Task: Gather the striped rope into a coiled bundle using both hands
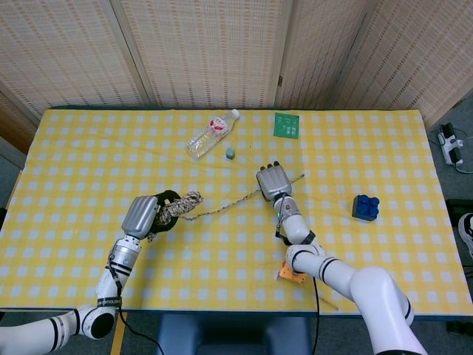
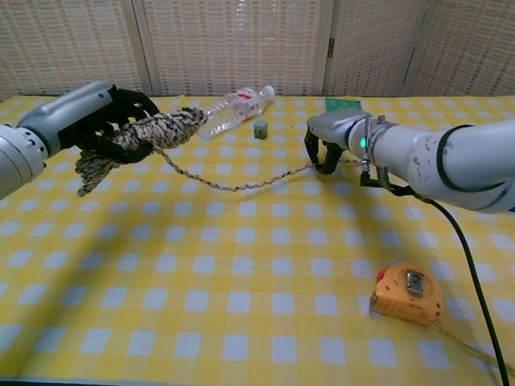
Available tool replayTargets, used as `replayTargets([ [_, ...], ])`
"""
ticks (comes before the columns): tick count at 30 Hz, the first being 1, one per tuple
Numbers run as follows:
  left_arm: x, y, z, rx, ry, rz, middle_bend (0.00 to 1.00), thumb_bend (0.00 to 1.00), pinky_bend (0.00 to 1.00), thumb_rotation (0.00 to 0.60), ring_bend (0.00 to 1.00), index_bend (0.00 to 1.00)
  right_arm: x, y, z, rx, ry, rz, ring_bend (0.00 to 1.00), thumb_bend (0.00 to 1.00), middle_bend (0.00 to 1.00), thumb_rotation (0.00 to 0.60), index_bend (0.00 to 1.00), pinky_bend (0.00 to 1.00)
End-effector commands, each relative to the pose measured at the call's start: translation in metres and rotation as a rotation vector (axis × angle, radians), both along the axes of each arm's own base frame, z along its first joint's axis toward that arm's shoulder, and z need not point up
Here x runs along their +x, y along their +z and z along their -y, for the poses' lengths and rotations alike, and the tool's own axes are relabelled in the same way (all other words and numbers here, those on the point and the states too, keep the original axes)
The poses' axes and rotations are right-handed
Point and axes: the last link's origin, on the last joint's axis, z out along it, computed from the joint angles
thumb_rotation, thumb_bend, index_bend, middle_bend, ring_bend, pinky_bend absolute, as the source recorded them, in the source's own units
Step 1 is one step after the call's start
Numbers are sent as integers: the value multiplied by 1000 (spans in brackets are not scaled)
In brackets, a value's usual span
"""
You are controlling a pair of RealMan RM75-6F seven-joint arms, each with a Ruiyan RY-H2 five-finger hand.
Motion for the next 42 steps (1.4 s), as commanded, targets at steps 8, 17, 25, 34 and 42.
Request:
replayTargets([
  [8, 28, 2, 12, -3, -108, 29, 576, 639, 738, 600, 568, 565, 45, 44, -16, -82, 83, 296, 348, 562, 376, 600, 670, 214],
  [17, 61, -9, 28, -45, -200, 15, 576, 639, 710, 600, 568, 565, 89, 71, -35, -100, 86, 530, 470, 562, 470, 600, 677, 313],
  [25, 83, -27, 36, -71, -211, -55, 576, 638, 710, 600, 585, 563, 114, 91, -50, -95, 68, 679, 506, 562, 502, 600, 680, 358],
  [34, 90, -41, 27, -107, -74, -103, 584, 638, 669, 600, 595, 558, 123, 108, -71, -43, 46, 806, 509, 564, 501, 600, 680, 377],
  [42, 85, -39, 11, -182, 99, -3, 601, 638, 678, 600, 612, 551, 124, 121, -88, 17, 34, 915, 510, 570, 502, 600, 680, 385],
])
